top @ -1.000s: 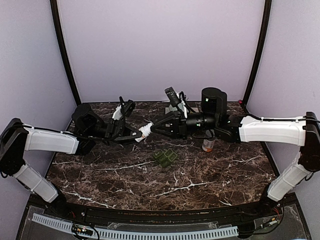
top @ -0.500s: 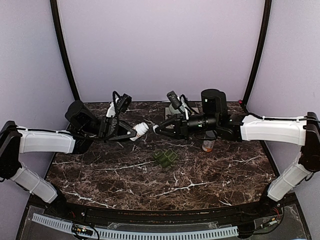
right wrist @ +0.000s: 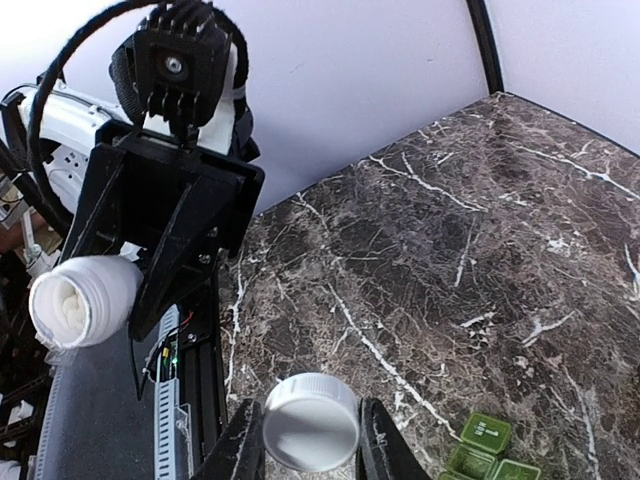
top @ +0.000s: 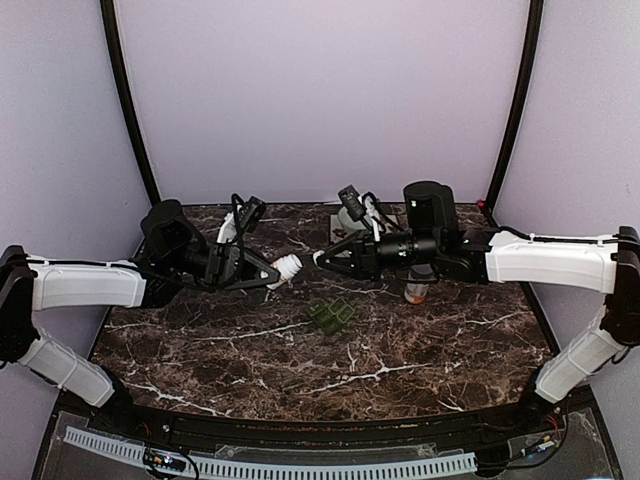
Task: Sort the pills into containers
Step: Pour the pill into the compartment of the pill container.
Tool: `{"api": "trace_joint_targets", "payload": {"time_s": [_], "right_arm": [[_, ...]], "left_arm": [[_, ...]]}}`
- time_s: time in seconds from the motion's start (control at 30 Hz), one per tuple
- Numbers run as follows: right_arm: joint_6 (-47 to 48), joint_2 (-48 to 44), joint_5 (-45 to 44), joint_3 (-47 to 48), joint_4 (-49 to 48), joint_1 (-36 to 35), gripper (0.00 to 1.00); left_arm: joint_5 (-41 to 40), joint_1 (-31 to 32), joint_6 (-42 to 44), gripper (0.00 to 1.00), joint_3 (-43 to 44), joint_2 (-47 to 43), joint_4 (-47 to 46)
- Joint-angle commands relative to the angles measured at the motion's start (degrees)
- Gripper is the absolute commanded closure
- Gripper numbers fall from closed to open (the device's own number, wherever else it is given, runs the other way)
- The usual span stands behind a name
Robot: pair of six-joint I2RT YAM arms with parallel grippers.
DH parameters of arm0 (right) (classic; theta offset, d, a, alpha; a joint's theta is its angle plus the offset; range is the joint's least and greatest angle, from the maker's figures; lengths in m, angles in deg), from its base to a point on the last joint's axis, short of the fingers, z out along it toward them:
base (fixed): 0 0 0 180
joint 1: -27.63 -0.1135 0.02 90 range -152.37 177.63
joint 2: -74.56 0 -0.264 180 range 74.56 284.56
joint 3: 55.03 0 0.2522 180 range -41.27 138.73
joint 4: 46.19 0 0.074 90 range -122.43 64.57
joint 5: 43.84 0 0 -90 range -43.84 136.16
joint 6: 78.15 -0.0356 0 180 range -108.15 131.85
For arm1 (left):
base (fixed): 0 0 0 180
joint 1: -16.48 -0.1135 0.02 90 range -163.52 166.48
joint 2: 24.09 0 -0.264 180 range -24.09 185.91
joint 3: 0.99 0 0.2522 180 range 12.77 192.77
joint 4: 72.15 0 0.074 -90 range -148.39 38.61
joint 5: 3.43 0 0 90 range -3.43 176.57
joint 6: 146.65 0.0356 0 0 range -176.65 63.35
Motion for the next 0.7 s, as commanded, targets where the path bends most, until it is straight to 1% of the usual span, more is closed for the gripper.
{"api": "trace_joint_targets", "payload": {"time_s": [0.0, 0.17, 0.43, 0.67], "right_arm": [[0.7, -2.0, -6.4, -0.5, 1.6, 0.6, 1.0], [0.3, -1.7, -13.2, -0.1, 4.6, 0.6, 1.0], [-1.2, -2.1, -21.9, -0.6, 7.8, 0.7, 1.0], [-3.0, -2.2, -27.6, -1.0, 10.1, 0.7, 1.0]], "left_arm": [[-4.2, 1.3, 14.7, 0.96, 1.7, -2.5, 15.7], [-8.8, 2.4, 21.5, 0.98, 1.0, -1.3, 22.2], [-15.0, 2.9, 27.3, 1.0, -0.7, 1.8, 25.8], [-21.3, 4.9, 34.3, 1.0, 2.6, 6.3, 36.1]]}}
